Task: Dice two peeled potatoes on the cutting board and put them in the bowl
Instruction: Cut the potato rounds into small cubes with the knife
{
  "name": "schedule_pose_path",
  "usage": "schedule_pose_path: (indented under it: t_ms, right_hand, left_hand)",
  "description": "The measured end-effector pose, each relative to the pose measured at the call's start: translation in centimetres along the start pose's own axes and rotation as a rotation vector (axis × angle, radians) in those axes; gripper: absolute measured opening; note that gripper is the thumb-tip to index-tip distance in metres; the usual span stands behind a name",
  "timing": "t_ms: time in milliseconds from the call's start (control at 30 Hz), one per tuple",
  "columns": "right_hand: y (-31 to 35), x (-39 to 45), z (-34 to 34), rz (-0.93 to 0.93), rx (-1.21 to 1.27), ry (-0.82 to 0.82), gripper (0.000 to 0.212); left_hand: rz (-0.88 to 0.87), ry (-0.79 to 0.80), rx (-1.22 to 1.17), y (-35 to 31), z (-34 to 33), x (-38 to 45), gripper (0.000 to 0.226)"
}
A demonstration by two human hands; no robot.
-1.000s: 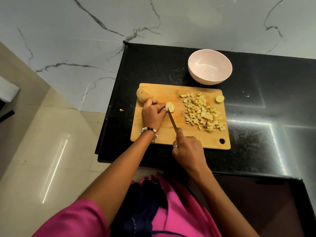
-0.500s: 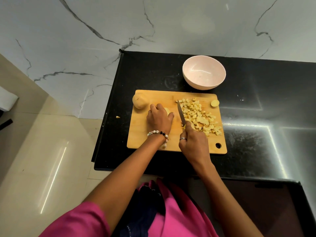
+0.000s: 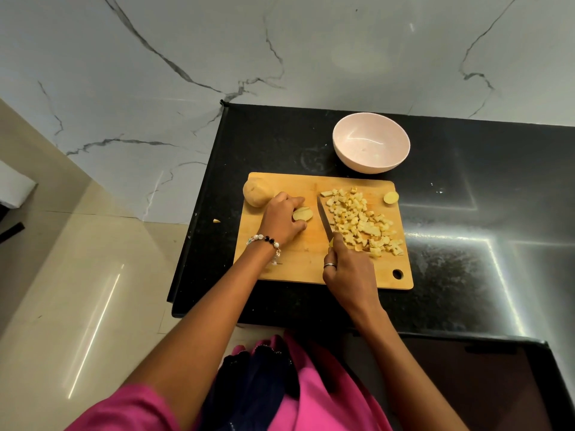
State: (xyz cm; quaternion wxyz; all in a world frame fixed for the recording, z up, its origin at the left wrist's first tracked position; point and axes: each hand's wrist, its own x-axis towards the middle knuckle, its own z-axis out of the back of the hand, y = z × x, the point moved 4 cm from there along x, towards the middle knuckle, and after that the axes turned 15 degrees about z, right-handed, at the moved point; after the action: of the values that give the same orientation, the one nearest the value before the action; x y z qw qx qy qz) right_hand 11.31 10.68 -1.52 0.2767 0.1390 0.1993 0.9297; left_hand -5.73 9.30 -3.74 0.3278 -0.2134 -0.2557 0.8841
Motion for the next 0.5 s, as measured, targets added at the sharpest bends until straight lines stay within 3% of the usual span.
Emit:
schedule_pose_path:
  t_ms: [500]
  right_hand:
    - [0.6,2.3,-2.5,0.065,-0.226,0.149,0.055]
  left_hand:
    - [0.081,-0.039,-0.025,0.1,0.3,0.3,0.046]
